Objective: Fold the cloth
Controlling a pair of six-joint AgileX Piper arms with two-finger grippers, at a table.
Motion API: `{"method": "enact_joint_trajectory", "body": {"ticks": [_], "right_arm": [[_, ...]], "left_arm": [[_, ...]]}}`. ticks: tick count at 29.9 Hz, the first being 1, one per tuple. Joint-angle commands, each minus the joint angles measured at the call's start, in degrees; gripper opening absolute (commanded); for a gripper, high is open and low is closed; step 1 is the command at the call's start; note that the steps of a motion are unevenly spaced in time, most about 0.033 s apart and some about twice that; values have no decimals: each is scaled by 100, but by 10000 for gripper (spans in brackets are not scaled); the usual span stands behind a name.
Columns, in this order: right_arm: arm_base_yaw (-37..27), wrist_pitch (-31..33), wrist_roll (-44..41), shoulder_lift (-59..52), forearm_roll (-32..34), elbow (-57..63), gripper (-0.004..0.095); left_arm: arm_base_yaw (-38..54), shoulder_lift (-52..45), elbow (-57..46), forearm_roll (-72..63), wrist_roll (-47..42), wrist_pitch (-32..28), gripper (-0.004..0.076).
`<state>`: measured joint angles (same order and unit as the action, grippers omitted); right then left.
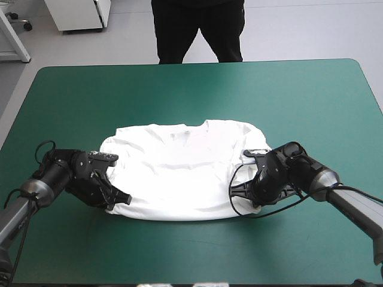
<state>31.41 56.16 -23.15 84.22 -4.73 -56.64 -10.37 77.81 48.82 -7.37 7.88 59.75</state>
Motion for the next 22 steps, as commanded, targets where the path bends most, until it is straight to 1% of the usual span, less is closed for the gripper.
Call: {"method": "enact_joint_trajectory", "body": {"ticks": [1,3,6,9,11,14,18,22], "right_arm": [[-6,220,-104,-340,542,-479,-17],[-6,320,-104,-340,764,-734,-17],[-97,309,-104,-340,871,-1069,-18],[-364,44,-126,-277,871,-1375,-17],[-579,-176,-127,-205,801,-1554,-17],[-884,-334,35,-14,554,-1833,-17],[-1253,-401,398,341,332,-2184,-18],[-1453,-427,632,703,161,-2590,-18]], "left_arm": [[-35,-141,724,170,-16,135,-9],[-35,-141,1025,317,-16,135,-9],[-35,-117,1443,486,-16,114,-9],[-35,49,1744,555,-47,46,-9],[-35,194,1854,555,-73,-109,-9],[-35,463,1962,544,-98,-419,-9],[-35,886,2291,544,-187,-775,-9],[-35,1368,2744,544,-188,-966,-9]]}}
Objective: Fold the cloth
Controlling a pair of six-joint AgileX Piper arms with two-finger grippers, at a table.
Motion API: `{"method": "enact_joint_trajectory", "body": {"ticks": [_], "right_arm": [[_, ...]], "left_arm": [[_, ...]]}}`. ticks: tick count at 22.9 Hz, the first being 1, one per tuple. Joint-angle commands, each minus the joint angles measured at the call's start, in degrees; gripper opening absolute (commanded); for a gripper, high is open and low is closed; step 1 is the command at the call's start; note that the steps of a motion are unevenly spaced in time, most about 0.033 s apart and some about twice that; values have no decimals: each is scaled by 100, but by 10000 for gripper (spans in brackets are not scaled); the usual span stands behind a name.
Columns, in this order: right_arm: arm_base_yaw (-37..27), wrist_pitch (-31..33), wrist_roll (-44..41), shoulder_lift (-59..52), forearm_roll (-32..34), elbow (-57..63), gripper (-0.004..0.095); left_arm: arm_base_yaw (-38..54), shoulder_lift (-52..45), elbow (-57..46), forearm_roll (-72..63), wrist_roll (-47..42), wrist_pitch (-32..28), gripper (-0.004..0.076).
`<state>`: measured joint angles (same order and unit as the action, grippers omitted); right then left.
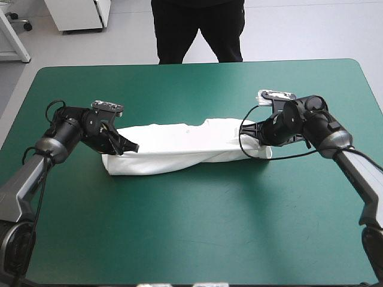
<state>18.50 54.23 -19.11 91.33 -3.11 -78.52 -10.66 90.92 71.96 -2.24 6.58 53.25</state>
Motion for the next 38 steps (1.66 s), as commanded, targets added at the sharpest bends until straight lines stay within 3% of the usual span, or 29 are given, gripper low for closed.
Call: {"method": "enact_joint_trajectory", "body": {"ticks": [1,11,17,19,22,25,31,33,35,38], "right_arm": [[-213,-256,243,88,-2,-501,-17],[-592,-256,418,1488,-62,-1790,-17],[-605,-180,550,2060,-71,-2249,16],[-605,-169,648,2060,-107,-2249,171],[-605,24,966,2060,-555,-2368,506],[-605,333,1040,2032,-631,-2600,559],[-605,559,1040,1644,-315,-2750,557],[-605,667,1040,1527,-253,-2750,550],[-605,757,1040,1418,-171,-2750,527],[-605,835,1040,1366,-171,-2750,526]], "left_arm": [[-6,189,569,30,-58,-346,-9],[-6,1686,1972,224,-58,-507,-9],[-6,2236,2283,224,-20,-855,12],[-6,2258,2283,224,215,-991,135],[-6,2248,2519,187,231,-765,452],[-6,2178,2760,187,231,-338,526],[-6,1802,2968,110,195,-198,458],[-6,1656,2968,-190,245,-213,344],[-6,1528,2968,-972,667,-203,8],[-178,1536,2968,-1948,1181,-213,-9]]}}
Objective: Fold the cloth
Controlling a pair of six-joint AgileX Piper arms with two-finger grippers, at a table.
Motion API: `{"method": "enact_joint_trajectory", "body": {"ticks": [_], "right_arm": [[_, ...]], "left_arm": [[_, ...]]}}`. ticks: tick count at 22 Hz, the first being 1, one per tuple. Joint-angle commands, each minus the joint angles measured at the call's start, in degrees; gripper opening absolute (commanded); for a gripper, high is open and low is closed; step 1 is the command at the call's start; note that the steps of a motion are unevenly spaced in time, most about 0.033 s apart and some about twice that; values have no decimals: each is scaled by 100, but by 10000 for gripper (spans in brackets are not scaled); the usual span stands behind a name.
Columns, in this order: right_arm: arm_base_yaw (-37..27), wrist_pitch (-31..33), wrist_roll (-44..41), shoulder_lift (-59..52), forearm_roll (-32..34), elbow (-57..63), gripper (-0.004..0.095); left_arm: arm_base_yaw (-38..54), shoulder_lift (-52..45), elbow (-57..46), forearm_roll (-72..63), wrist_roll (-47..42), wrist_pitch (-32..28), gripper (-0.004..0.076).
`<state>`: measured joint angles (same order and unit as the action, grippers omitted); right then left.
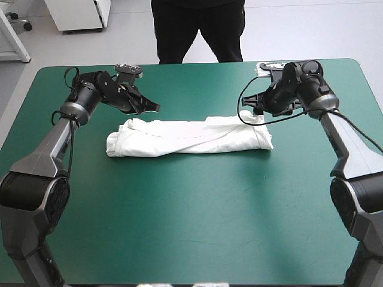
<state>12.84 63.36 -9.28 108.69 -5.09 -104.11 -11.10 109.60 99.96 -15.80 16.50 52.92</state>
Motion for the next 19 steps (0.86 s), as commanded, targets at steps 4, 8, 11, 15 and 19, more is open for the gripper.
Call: {"method": "enact_joint_trajectory", "body": {"ticks": [4,8,11,15,19], "right_arm": [[-38,-25,57,-370,8,-191,513],[-38,-25,57,-370,20,-191,509],[-38,-25,57,-370,46,-191,509],[-38,2,97,-370,46,-191,509],[-157,191,99,-370,-158,-191,509]], "left_arm": [[-645,-182,168,-564,218,-222,-9],[-1187,35,168,-542,232,-455,-9],[-1468,271,168,-542,245,-479,-9],[-1569,559,168,-535,245,-512,-9],[-1569,753,168,-535,245,-481,-9]]}}
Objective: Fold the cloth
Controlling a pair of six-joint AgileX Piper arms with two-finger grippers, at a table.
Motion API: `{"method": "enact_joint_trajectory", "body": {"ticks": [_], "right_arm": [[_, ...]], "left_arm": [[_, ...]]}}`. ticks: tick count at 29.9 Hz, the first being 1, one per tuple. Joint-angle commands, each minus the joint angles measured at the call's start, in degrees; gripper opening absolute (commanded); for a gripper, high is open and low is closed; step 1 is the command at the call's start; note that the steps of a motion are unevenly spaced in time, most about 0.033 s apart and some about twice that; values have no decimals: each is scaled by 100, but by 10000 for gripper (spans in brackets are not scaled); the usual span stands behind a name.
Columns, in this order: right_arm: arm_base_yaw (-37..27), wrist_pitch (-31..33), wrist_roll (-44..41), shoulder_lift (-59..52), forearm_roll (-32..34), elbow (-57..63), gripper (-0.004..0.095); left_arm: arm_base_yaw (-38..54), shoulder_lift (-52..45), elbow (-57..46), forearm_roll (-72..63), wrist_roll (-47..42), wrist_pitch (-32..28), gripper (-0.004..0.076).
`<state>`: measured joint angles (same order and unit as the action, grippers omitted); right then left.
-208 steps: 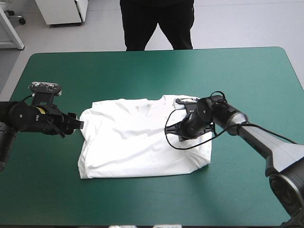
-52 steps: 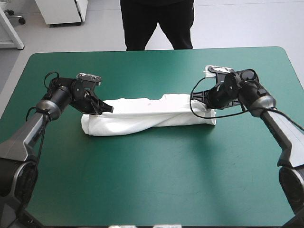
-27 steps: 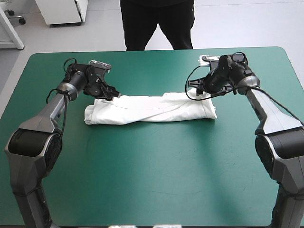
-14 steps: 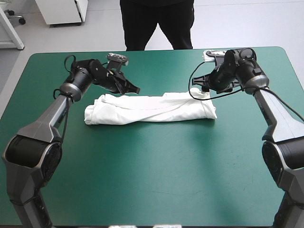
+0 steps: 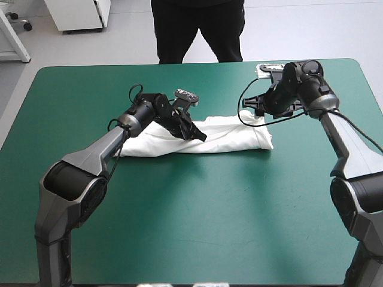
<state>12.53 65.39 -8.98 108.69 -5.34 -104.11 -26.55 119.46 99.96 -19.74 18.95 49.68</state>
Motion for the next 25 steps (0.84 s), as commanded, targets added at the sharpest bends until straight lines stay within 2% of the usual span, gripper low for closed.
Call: {"method": "enact_joint_trajectory", "body": {"ticks": [1,10,16,18,25], "right_arm": [[-185,30,100,-370,-212,-191,509],[-962,7,1098,-334,-1361,-30,519],[-1129,29,1596,-54,-2083,168,646],[-1129,29,1759,74,-2391,168,654],[-1129,129,1747,525,-2520,168,654]], "left_arm": [[-23,-207,168,-127,1,-157,-9],[-23,-78,168,-141,1,-143,-9],[-23,-78,168,-162,1,-66,-9],[-23,-78,168,-162,1,-66,-9],[-23,-78,168,-133,1,-66,-9]]}}
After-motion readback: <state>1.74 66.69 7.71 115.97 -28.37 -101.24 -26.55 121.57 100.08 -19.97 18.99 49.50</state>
